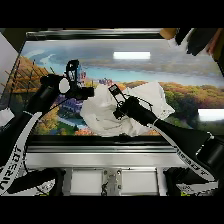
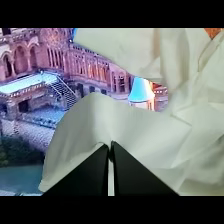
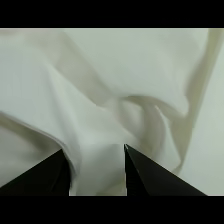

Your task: Fold the clothes and pants, and hang the long-sleeved shirts on hangers.

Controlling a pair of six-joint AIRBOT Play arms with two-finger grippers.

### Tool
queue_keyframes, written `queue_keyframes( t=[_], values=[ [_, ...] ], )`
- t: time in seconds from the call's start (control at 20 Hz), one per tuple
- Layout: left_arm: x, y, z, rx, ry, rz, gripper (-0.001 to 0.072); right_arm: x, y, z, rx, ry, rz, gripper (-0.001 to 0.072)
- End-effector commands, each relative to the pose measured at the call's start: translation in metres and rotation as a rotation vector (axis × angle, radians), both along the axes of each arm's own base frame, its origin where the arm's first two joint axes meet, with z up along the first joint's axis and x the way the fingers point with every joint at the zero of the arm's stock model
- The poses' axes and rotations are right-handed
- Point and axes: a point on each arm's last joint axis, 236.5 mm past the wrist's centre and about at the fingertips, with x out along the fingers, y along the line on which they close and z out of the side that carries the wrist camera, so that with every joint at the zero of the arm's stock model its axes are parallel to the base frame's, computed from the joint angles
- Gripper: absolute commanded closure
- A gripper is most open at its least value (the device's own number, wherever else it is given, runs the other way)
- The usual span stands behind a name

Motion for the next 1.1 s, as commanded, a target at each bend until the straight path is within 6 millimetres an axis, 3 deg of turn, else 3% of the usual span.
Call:
queue_keyframes(
  t=[0.0, 0.15, 0.2, 0.25, 0.3, 0.4, 0.5, 0.6, 0.65, 0.7, 0.85, 0.95, 1.05],
  values=[
    [-0.001, 0.003, 0.017, 0.008, -0.046, -0.031, 0.0695, 0.006, -0.022, 0.001, -0.038, 0.0, -0.051, 0.0371],
    [-0.002, 0.003, 0.023, 0.003, -0.057, -0.032, 0.0695, 0.008, -0.022, 0.001, -0.035, -0.002, -0.042, 0.0371],
    [-0.002, 0.003, 0.022, 0.004, -0.056, -0.032, 0.0696, 0.009, -0.021, 0.001, -0.032, -0.004, -0.041, 0.0424],
    [-0.002, 0.003, 0.023, 0.004, -0.058, -0.032, 0.0695, 0.009, -0.021, 0.001, -0.034, -0.005, -0.039, 0.0611],
    [-0.001, 0.002, 0.023, 0.003, -0.06, -0.032, 0.0696, 0.01, -0.022, 0.004, -0.039, -0.009, -0.023, 0.0697],
    [0.004, 0.001, 0.025, -0.005, -0.082, -0.03, 0.0695, 0.013, -0.027, 0.024, -0.05, -0.036, 0.028, 0.07],
    [0.015, -0.005, 0.025, -0.008, -0.127, -0.06, 0.0696, 0.017, -0.036, 0.055, -0.028, -0.076, 0.042, 0.0701],
    [0.023, -0.007, 0.011, 0.008, -0.128, -0.085, 0.0694, 0.02, -0.05, 0.08, 0.035, -0.092, -0.009, 0.0701],
    [0.025, -0.008, 0.004, 0.024, -0.125, -0.11, 0.0502, 0.021, -0.056, 0.088, 0.086, -0.087, -0.051, 0.0701],
    [0.026, -0.005, -0.001, 0.038, -0.119, -0.127, 0.0236, 0.021, -0.06, 0.092, 0.134, -0.075, -0.09, 0.0701],
    [0.019, 0.002, 0.004, -0.044, -0.075, -0.164, 0.021, 0.021, -0.066, 0.094, 0.221, -0.036, -0.165, 0.07],
    [0.014, 0.025, 0.013, -0.12, -0.038, -0.146, 0.021, 0.02, -0.066, 0.093, 0.227, -0.03, -0.17, 0.07],
    [0.011, 0.047, 0.009, -0.188, 0.007, -0.107, 0.021, 0.017, -0.061, 0.092, 0.25, -0.011, -0.176, 0.07]
  ],
)
